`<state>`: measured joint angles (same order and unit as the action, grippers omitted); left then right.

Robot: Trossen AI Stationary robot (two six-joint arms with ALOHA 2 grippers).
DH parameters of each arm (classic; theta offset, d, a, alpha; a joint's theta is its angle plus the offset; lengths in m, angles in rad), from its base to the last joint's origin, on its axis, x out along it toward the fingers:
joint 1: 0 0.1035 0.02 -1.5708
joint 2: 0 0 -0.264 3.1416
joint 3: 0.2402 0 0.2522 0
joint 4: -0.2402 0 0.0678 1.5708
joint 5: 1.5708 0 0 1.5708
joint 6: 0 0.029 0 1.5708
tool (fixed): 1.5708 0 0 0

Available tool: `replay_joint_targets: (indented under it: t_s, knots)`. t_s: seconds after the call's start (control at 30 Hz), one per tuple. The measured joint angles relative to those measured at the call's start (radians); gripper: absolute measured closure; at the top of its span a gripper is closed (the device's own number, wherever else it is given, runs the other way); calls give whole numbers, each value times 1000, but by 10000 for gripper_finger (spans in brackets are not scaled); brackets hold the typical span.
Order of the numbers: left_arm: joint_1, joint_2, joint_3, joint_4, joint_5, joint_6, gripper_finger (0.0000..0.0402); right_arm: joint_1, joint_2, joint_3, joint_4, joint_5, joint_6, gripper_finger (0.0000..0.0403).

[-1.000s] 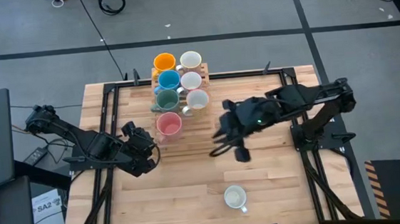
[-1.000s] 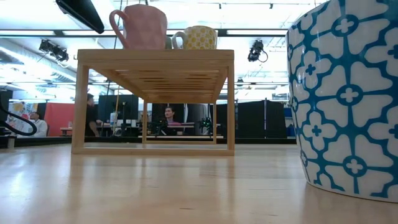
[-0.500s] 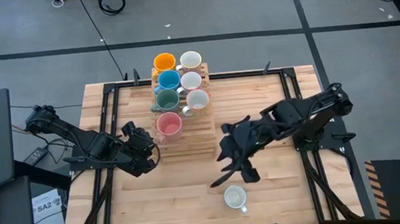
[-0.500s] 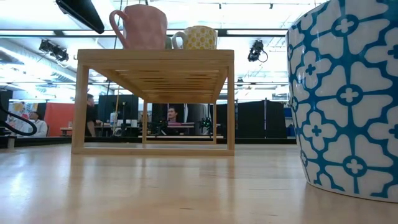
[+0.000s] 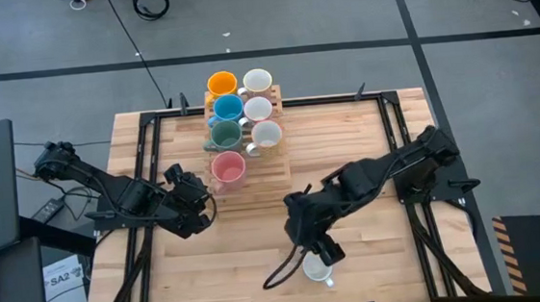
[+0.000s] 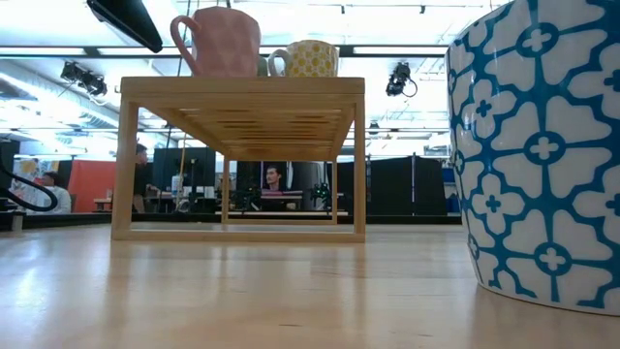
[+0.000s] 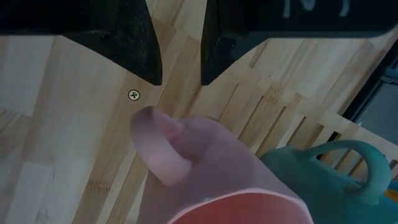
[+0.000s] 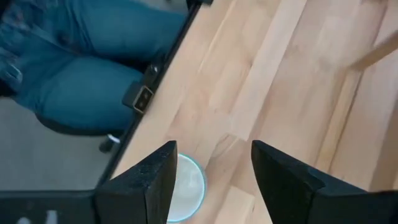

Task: Place coffee mugs
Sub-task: Put the light blue mug on the shelf

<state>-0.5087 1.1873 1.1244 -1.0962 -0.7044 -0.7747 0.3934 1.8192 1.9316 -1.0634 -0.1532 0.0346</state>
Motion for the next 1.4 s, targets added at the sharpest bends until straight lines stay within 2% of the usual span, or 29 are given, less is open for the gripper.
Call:
replay_joint_targets:
  t_s: [0.77, 1.03, 1.4]
  knots:
    - [0, 0, 0, 12, 0, -26, 285, 77, 272, 0, -103, 18, -82, 192]
    - [0, 0, 0, 11, 0, -25, 285, 84, 291, 0, -169, 135, -139, 192]
    - [0, 0, 0, 11, 0, -24, 285, 82, 290, -33, -171, 111, -91, 192]
